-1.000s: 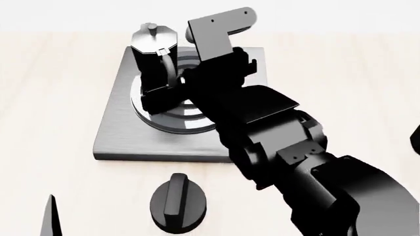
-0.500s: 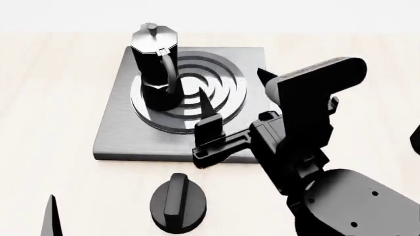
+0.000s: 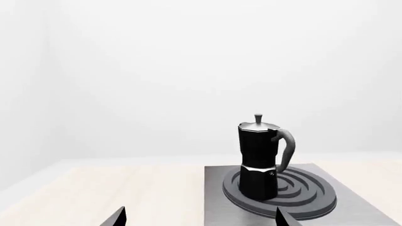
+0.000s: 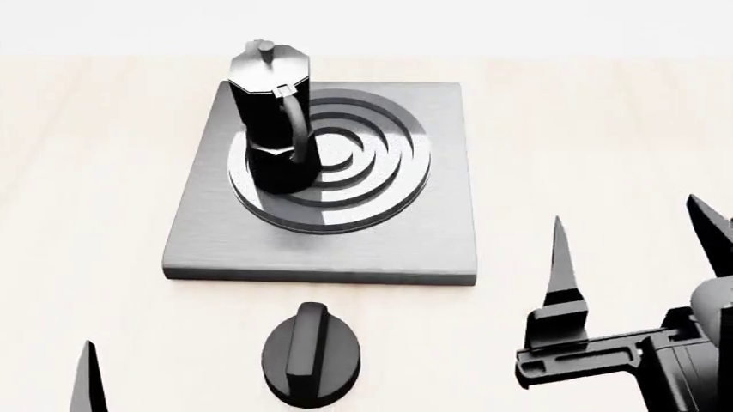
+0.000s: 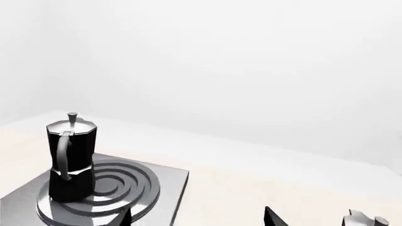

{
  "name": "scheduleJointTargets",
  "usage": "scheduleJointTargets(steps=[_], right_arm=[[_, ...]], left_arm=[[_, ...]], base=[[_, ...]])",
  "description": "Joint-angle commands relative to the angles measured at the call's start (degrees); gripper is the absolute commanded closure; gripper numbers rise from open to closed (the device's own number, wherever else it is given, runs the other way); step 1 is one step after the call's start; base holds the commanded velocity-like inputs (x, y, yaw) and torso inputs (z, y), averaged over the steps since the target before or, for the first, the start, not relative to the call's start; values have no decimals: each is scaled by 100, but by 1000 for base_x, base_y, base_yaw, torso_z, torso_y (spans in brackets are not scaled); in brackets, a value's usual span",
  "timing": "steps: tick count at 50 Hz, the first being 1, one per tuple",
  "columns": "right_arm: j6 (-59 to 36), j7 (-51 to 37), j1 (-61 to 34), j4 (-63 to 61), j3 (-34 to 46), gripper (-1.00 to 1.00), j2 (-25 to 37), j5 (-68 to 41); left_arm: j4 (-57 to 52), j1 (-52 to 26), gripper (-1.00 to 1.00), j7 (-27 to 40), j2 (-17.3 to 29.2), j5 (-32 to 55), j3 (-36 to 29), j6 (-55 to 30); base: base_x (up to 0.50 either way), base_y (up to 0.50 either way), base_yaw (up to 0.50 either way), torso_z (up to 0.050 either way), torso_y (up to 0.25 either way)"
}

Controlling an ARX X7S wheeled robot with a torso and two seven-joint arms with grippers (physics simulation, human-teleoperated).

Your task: Put both moka pots on the stove.

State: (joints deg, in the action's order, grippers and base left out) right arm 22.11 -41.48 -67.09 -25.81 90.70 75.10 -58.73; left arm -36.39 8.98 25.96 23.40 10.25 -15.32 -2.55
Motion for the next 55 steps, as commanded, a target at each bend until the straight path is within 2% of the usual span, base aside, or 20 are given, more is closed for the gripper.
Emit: scheduleJointTargets(steps=[1, 9, 20, 26, 29, 36, 46, 51, 55], right_arm=[[165, -421, 146, 66, -16, -100, 904, 109], [303, 263, 74, 926, -117, -100, 958, -724], [-397, 635, -150, 1791, -264, -100, 816, -1178], [-946, 1148, -297, 2668, -319, -100, 460, -1510], [-1036, 1689, -330, 3102, -383, -100, 311, -1920], [-1613, 2182, -678, 3747, -493, -100, 1, -2000], [-2493, 3276, -932, 5413, -325, -100, -853, -1967], [-2465, 3594, -761, 5966, -323, -100, -1113, -2098], [-2495, 3556, -702, 5959, -329, -100, -1104, -2165]], left_arm=[[6, -7, -100, 14, 4, 6, -20, 13], [100, -27, -100, 10, -2, 2, -38, 64], [109, -15, -100, 27, 13, 19, -26, 96], [117, -21, -100, 31, 20, 19, -36, 97], [134, -30, -100, 37, 20, 27, -30, 102], [120, -39, -100, 50, 24, 28, -47, 75], [130, -70, -100, 65, 22, 38, -65, 53], [153, -77, -100, 61, 31, 57, -62, 66], [161, -79, -100, 67, 31, 59, -67, 73]], base=[[0, 0, 0, 0, 0], [0, 0, 0, 0, 0], [0, 0, 0, 0, 0], [0, 0, 0, 0, 0], [0, 0, 0, 0, 0], [0, 0, 0, 0, 0], [0, 0, 0, 0, 0], [0, 0, 0, 0, 0], [0, 0, 0, 0, 0]])
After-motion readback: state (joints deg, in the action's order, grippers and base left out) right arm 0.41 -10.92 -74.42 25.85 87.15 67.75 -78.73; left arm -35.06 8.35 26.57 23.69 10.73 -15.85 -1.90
